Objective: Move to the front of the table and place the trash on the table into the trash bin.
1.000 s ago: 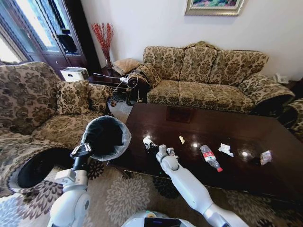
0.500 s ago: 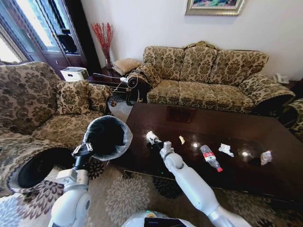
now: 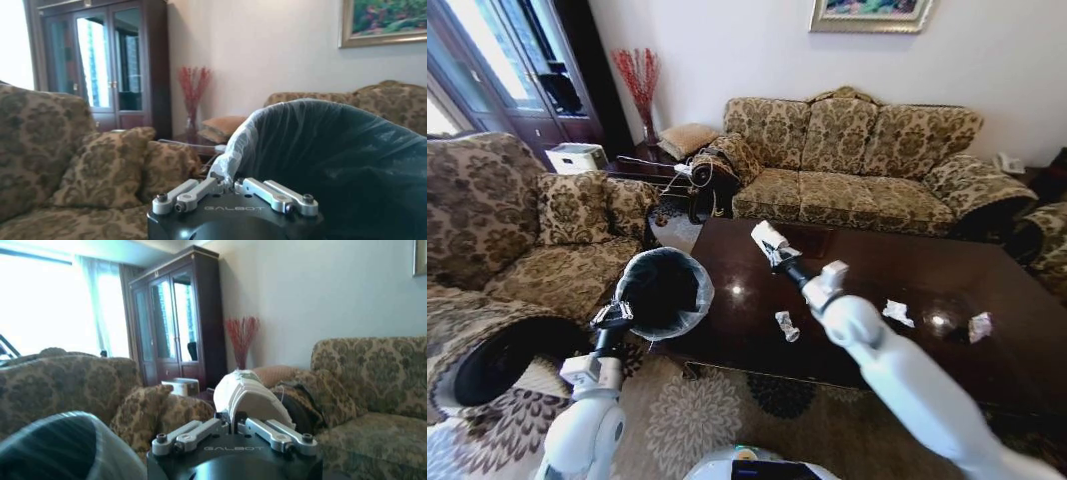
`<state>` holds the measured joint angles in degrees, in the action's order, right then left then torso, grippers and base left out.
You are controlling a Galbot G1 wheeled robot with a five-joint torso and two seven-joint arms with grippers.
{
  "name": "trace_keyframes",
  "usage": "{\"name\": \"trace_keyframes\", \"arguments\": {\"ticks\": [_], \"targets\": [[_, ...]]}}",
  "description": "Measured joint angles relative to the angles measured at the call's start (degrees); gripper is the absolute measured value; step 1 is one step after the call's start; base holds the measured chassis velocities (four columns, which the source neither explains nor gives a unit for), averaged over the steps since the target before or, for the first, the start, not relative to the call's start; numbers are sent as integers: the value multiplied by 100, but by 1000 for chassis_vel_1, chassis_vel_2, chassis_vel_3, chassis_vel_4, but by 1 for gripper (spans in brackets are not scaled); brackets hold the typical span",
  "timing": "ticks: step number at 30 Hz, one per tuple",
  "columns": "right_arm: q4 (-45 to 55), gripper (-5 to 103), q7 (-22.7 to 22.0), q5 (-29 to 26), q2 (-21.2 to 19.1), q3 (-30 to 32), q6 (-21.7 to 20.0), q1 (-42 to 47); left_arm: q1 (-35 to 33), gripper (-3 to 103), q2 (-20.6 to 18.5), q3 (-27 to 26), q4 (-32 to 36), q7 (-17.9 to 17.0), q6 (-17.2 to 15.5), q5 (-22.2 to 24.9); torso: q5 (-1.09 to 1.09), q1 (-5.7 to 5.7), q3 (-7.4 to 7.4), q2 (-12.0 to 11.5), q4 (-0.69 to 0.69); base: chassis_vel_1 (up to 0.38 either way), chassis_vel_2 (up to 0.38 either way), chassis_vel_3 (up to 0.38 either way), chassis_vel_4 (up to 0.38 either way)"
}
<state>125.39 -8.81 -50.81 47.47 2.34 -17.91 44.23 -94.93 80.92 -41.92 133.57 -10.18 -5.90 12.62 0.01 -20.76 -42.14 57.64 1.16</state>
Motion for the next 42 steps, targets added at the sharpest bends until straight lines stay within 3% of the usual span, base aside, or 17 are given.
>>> {"name": "trace_keyframes", "arguments": {"ticks": [4,5,9,11,19,24,27,28,31,32,34,35,37,38,40,41,42], "targets": [[592,0,-4,-603,-404,210,-66,-79,16,2,-28,40,-13,39,0,-3,1,0,0,0,0,-73,-75,-64,-68],[922,0,25,-1008,-588,306,-147,-183,16,2,-33,60,-13,78,0,-14,0,0,0,0,0,-60,-88,-87,-78],[1179,0,71,-1395,-690,234,-196,-353,9,2,-24,87,-13,102,0,-38,-1,0,0,0,0,-79,-80,-87,-104],[1325,0,84,-1637,-697,-103,-216,-592,6,2,-3,111,-13,125,0,-75,-1,0,0,0,0,-98,-96,-125,-100],[1255,0,76,-1768,-577,-1615,-235,-1278,-26,2,27,141,22,278,9,-138,0,0,-1,0,-2,-109,-98,-93,-104],[947,0,-5,-1739,-249,-2261,-239,-1743,-40,2,53,147,27,320,13,-175,0,0,-1,0,0,-11,-13,-7,-10],[684,-3,-311,-1787,141,-2676,-490,-2043,-9,2,79,137,31,330,13,-182,-2,-1,-1,0,5,0,0,0,0],[654,3,-353,-1773,181,-2735,-588,-2055,3,2,85,128,31,332,13,-181,-2,-1,-1,0,3,0,0,0,0],[570,3,-221,-1568,216,-2819,-715,-2056,28,2,94,107,31,333,5,-179,-3,-1,-1,0,0,0,0,0,0],[534,14,-173,-1504,239,-2826,-745,-2067,36,2,94,103,29,335,1,-176,-2,0,-1,0,0,0,0,0,0],[502,14,-153,-1459,269,-2841,-764,-2096,49,2,95,101,21,337,-4,-172,-1,0,-1,0,0,0,0,0,0],[476,24,-155,-1436,305,-2869,-773,-2145,66,2,96,98,7,339,-10,-166,-1,-1,-1,0,0,0,0,0,0],[463,24,-176,-1434,353,-2904,-777,-2219,95,2,98,95,-16,339,-20,-158,-2,-1,-1,0,0,0,0,0,0],[450,35,-193,-1434,400,-2916,-773,-2268,116,2,100,94,-33,339,-26,-155,-2,-1,-1,0,0,0,0,0,0],[444,35,-227,-1433,457,-2899,-719,-2310,133,2,102,91,-50,338,-30,-147,-2,-1,-1,0,1,0,0,0,0],[444,45,-268,-1425,505,-2817,-614,-2345,138,2,101,86,-64,338,-36,-137,-2,-1,-1,0,1,0,0,0,0],[446,45,-297,-1423,536,-2713,-536,-2386,144,2,97,79,-76,338,-38,-129,-2,-1,-1,0,1,0,0,0,0]]}}
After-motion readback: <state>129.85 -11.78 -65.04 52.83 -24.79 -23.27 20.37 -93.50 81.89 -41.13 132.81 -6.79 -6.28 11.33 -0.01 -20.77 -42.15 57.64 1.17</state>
